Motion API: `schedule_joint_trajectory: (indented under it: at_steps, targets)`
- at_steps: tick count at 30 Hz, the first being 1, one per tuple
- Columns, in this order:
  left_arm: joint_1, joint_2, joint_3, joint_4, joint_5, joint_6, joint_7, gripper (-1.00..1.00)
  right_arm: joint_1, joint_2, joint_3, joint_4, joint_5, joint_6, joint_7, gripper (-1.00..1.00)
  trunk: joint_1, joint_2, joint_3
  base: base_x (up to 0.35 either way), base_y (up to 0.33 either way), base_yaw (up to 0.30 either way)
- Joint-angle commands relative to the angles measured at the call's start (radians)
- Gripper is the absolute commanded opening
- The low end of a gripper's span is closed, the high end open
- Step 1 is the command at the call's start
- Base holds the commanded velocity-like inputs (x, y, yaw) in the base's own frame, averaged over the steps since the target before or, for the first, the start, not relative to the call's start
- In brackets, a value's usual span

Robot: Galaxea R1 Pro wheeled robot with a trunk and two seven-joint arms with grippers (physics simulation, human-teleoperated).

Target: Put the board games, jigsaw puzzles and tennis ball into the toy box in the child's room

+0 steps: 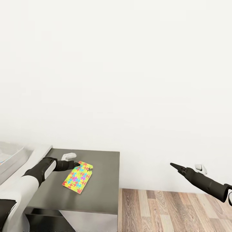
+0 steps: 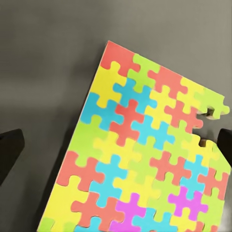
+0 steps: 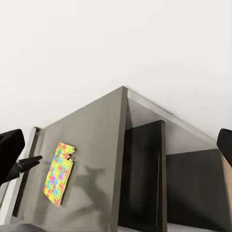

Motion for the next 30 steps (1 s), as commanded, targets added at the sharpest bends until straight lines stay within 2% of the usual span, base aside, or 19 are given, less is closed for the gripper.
schedule_joint_trajectory:
  at_steps: [1,14,30]
  targets:
    - [0.000,0.000,-0.007,-0.001,0.009,0.006,0.002,1.00,-0.001,0.000,-0.001,0.000,0.007,0.005,0.008,1.00,0.000,-0.001,-0.003,0.000,0.000,0.000]
    - [0.001,0.002,-0.019,-0.001,-0.003,0.005,-0.013,1.00,-0.001,0.000,-0.001,0.000,0.007,0.005,0.009,1.00,0.000,-0.001,-0.024,0.000,0.000,0.000]
    - [0.014,0.005,-0.020,-0.001,0.000,0.002,-0.016,1.00,-0.001,0.000,-0.001,-0.001,0.007,0.005,0.013,1.00,0.000,-0.001,-0.030,0.000,0.000,0.000]
